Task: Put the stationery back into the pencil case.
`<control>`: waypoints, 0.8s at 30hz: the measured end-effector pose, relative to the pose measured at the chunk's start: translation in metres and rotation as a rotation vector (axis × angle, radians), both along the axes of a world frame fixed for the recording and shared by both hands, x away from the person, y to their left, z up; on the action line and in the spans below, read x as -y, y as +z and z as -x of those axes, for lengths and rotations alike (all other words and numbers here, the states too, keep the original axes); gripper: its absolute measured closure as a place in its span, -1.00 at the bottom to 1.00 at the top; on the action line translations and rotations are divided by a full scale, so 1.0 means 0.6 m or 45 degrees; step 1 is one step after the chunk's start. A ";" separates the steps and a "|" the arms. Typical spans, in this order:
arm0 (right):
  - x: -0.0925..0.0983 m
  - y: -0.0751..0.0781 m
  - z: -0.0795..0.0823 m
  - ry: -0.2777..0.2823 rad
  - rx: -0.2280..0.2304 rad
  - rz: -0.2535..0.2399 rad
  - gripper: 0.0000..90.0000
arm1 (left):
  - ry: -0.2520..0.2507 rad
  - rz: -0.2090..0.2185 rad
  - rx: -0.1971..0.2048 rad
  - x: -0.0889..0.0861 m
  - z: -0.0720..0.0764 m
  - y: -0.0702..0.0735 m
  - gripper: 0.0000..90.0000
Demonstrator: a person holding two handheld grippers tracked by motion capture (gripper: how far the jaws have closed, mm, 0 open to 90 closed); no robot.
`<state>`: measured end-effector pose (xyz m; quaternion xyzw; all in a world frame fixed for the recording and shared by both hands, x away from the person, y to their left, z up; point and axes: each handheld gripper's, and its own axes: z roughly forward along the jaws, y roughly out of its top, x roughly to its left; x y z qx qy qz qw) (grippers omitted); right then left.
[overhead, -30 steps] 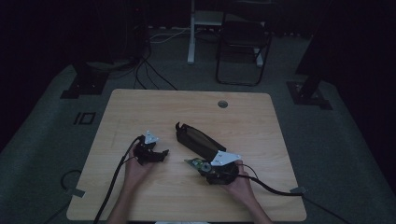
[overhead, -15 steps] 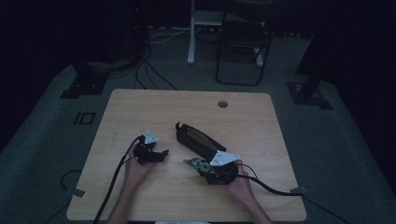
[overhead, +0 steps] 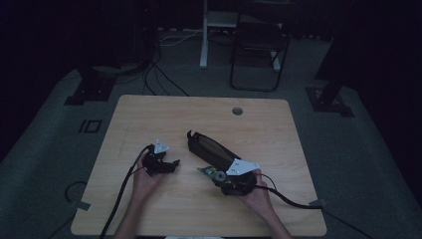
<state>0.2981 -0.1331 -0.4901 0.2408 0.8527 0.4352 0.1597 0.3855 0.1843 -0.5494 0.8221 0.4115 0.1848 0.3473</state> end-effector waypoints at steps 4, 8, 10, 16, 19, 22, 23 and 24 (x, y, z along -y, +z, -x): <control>0.003 0.005 0.001 -0.006 0.006 -0.004 -0.08 | 0.000 0.000 0.000 0.000 0.000 0.000 -0.46; 0.008 0.012 0.001 -0.015 0.017 -0.010 -0.08 | 0.000 0.000 0.000 0.000 0.000 0.000 -0.46; 0.010 0.015 0.001 -0.020 0.022 -0.011 -0.08 | 0.000 0.000 0.000 0.000 0.000 0.000 -0.46; 0.015 0.023 -0.001 -0.033 0.036 -0.011 -0.08 | -0.001 -0.002 -0.001 0.000 0.000 0.000 -0.46; 0.019 0.027 -0.002 -0.041 0.044 -0.007 -0.08 | -0.001 -0.002 -0.001 0.000 0.000 0.000 -0.46; 0.023 0.033 -0.004 -0.051 0.053 -0.011 -0.08 | 0.001 0.001 -0.001 0.000 0.000 0.000 -0.46; 0.025 0.036 -0.004 -0.056 0.055 -0.015 -0.08 | 0.001 0.001 0.000 0.000 0.000 0.000 -0.46; 0.027 0.038 -0.005 -0.060 0.061 -0.017 -0.08 | 0.001 0.001 0.000 0.000 0.000 0.000 -0.46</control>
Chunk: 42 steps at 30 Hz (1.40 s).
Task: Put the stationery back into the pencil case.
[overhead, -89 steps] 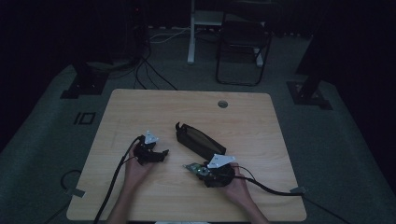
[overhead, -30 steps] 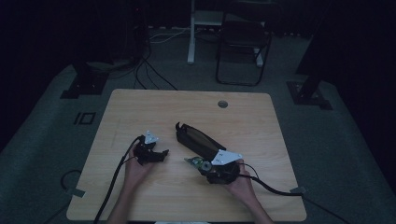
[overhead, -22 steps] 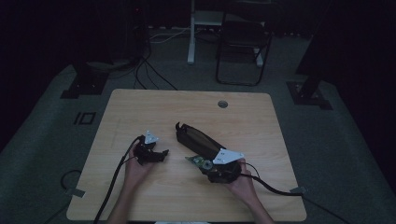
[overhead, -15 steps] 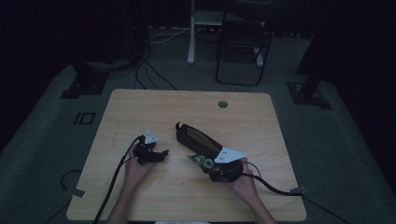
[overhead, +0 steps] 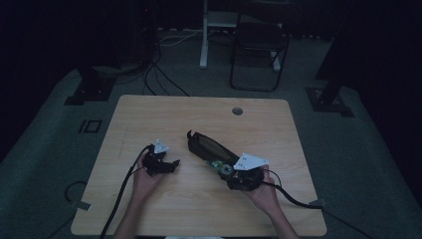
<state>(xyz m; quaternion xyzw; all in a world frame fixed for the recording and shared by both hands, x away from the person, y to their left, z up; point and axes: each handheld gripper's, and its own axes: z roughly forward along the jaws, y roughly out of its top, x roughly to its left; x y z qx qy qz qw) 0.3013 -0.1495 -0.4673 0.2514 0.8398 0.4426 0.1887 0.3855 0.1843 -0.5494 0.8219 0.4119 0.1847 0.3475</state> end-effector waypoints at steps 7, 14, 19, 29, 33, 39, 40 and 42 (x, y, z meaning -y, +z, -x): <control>0.010 0.013 -0.006 -0.024 0.013 -0.014 -0.08 | 0.000 0.000 0.000 0.000 0.000 0.000 -0.46; 0.015 0.018 -0.012 -0.038 0.019 -0.013 -0.08 | 0.000 0.000 0.000 0.000 0.000 0.000 -0.46; 0.017 0.020 -0.016 -0.048 0.017 -0.016 -0.08 | 0.000 0.000 0.000 0.000 0.000 0.000 -0.46; 0.011 0.032 -0.024 -0.047 0.039 -0.008 -0.08 | 0.000 0.001 -0.001 0.000 0.000 0.000 -0.46; 0.010 0.036 -0.029 -0.054 0.045 -0.005 -0.08 | 0.000 0.001 0.000 0.000 0.000 0.000 -0.46; 0.012 0.040 -0.036 -0.064 0.046 -0.018 -0.08 | 0.000 0.001 -0.001 0.000 0.000 0.000 -0.46; 0.013 0.041 -0.037 -0.064 0.046 -0.020 -0.08 | 0.000 0.000 0.000 0.000 0.000 0.000 -0.46; 0.014 0.042 -0.039 -0.067 0.047 -0.027 -0.08 | 0.000 0.001 -0.001 0.000 0.000 0.000 -0.46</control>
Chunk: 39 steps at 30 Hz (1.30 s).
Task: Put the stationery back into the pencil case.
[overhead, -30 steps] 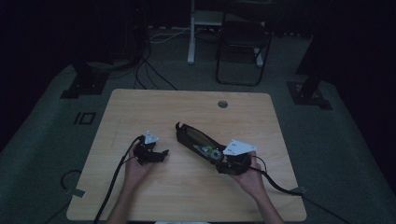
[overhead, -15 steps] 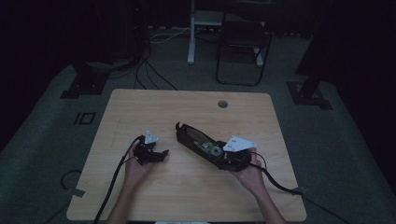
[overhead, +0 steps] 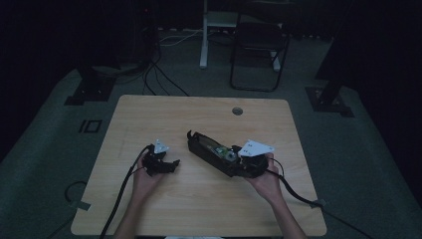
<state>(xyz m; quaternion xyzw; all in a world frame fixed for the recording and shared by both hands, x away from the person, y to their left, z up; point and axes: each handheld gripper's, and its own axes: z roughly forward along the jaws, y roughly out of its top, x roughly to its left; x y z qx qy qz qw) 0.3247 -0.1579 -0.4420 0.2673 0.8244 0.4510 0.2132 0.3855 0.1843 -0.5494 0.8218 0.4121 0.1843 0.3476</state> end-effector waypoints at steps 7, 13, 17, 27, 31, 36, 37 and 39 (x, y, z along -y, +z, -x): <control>-0.001 0.007 -0.005 -0.008 0.008 0.002 -0.08 | 0.000 0.000 0.000 0.000 0.000 0.000 -0.46; -0.004 0.014 -0.011 -0.007 0.018 -0.002 -0.08 | -0.001 -0.001 0.000 0.000 0.000 0.000 -0.46; -0.008 0.015 -0.015 -0.004 0.018 -0.010 -0.08 | 0.000 0.000 0.000 0.000 0.000 0.000 -0.46; -0.008 0.013 -0.026 -0.020 0.006 -0.024 -0.08 | -0.001 -0.001 -0.001 0.000 0.000 0.000 -0.46; -0.008 0.013 -0.031 -0.025 0.002 -0.036 -0.08 | -0.001 -0.001 -0.001 0.000 0.000 0.000 -0.46; -0.011 0.017 -0.036 -0.030 0.002 -0.033 -0.08 | -0.001 -0.001 -0.001 0.000 0.000 0.000 -0.46; -0.013 0.018 -0.037 -0.030 0.001 -0.035 -0.08 | -0.001 -0.002 -0.001 0.000 0.000 0.000 -0.46; -0.016 0.021 -0.038 -0.027 0.003 -0.038 -0.08 | 0.000 0.000 0.001 0.000 0.000 0.000 -0.46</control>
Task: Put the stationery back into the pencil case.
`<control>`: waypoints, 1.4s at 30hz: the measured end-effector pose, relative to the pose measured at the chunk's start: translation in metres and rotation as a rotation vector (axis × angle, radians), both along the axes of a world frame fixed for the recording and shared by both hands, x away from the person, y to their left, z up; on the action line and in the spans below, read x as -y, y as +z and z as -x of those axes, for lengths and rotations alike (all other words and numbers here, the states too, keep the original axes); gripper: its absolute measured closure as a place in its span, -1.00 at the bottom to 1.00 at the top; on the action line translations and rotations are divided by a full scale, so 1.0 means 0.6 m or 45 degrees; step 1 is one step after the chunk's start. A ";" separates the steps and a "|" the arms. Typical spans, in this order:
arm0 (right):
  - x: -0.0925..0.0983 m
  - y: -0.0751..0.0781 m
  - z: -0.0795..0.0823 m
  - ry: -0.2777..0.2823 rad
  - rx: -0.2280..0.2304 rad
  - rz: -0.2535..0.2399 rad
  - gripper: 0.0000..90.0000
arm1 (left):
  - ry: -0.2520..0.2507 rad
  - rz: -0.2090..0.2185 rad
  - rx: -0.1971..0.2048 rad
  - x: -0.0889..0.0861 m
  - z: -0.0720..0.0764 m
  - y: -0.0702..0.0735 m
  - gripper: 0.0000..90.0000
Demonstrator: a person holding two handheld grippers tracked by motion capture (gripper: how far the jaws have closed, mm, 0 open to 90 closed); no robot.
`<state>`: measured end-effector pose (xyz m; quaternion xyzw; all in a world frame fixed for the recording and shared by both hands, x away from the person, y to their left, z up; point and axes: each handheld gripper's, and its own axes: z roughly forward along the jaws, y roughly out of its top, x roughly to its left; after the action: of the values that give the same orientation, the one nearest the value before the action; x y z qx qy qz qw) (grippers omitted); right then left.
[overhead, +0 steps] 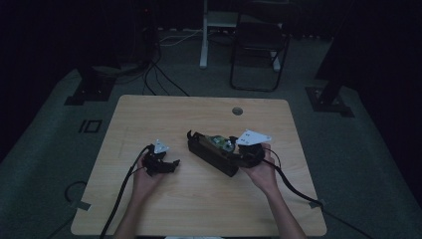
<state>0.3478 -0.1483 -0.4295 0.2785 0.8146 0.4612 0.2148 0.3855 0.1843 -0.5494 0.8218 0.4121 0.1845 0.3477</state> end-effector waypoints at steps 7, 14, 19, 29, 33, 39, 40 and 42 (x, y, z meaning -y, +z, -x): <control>-0.011 0.004 -0.007 -0.004 -0.008 -0.014 -0.08 | -0.001 -0.001 -0.002 0.000 0.000 0.000 -0.46; -0.025 0.010 -0.010 0.013 -0.001 -0.022 -0.08 | -0.005 -0.005 -0.001 -0.001 0.000 0.000 -0.46; -0.024 0.010 -0.013 0.000 -0.007 -0.030 -0.08 | -0.004 -0.005 -0.001 -0.001 0.000 0.000 -0.46; -0.029 0.009 -0.016 -0.002 -0.015 -0.045 -0.08 | -0.003 -0.004 -0.001 0.000 0.000 0.000 -0.46; -0.036 0.010 -0.017 0.007 -0.011 -0.048 -0.08 | -0.002 -0.002 -0.001 0.000 0.000 0.000 -0.46; -0.043 0.007 -0.021 0.004 -0.022 -0.048 -0.08 | -0.003 -0.004 -0.001 0.000 0.000 0.000 -0.46; -0.043 0.005 -0.022 0.001 -0.024 -0.046 -0.08 | -0.003 -0.004 -0.001 0.000 0.000 0.000 -0.46; -0.044 0.003 -0.023 -0.002 -0.029 -0.044 -0.08 | -0.003 -0.005 -0.001 0.000 0.000 0.000 -0.46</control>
<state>0.3619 -0.1220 -0.4278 0.2882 0.8087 0.4718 0.2009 0.3856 0.1846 -0.5492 0.8230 0.4109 0.1844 0.3461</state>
